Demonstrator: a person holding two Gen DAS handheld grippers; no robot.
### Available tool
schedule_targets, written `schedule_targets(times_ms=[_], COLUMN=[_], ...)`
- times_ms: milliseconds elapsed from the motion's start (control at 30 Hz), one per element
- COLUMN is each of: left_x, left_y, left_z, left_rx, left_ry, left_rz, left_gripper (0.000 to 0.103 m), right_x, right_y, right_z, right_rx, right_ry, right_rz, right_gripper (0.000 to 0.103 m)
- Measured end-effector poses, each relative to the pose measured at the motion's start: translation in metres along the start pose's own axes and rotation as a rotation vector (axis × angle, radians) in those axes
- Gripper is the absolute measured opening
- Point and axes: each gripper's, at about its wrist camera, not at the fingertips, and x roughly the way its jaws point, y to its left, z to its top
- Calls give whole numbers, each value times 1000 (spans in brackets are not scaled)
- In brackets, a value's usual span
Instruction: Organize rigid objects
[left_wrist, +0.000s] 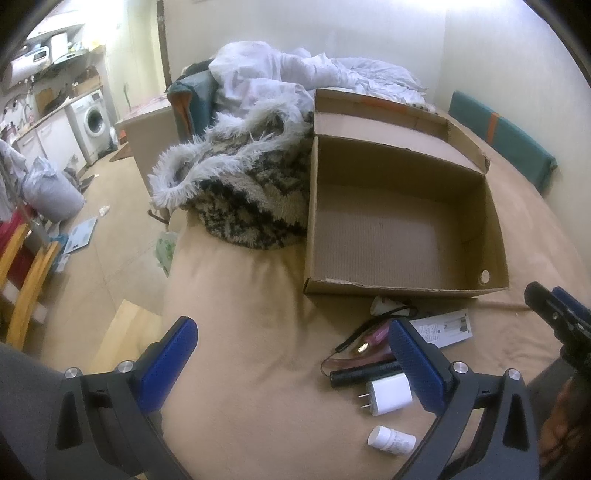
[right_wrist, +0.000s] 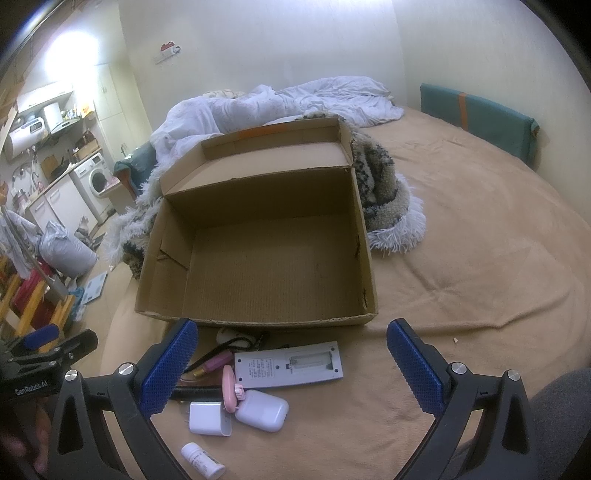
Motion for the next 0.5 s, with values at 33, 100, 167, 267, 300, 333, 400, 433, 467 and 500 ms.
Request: schedule_targets(times_ms=[33, 100, 167, 267, 300, 333, 400, 433, 467, 500], left_x=[0, -1, 0, 0, 0, 0, 0, -1, -1, -2], left_y=[0, -1, -1, -2, -2, -2, -1, -1, -1, -1], left_z=[0, 0, 0, 0, 1, 1, 1, 1, 1, 2], left_rx=[0, 3, 3, 1, 0, -2, -5, -6, -6, -7], left_ry=[-1, -5, -4, 1, 4, 6, 8, 8, 7, 4], left_rz=[1, 4, 3, 3, 3, 2, 1, -1, -3, -5], left_gripper=[103, 103, 103, 103, 103, 103, 103, 103, 103, 103], right_x=[0, 0, 0, 0, 0, 0, -1, -1, -1, -2], right_y=[0, 0, -1, -1, -1, 0, 0, 0, 1, 1], right_z=[0, 0, 0, 0, 1, 1, 1, 2, 2, 2], right_rx=[0, 1, 2, 1, 1, 1, 0, 0, -1, -3], right_ry=[0, 1, 1, 1, 1, 1, 2, 2, 3, 4], right_rz=[0, 0, 1, 0, 0, 1, 0, 0, 0, 0], right_gripper=[103, 103, 103, 103, 103, 103, 103, 103, 103, 103])
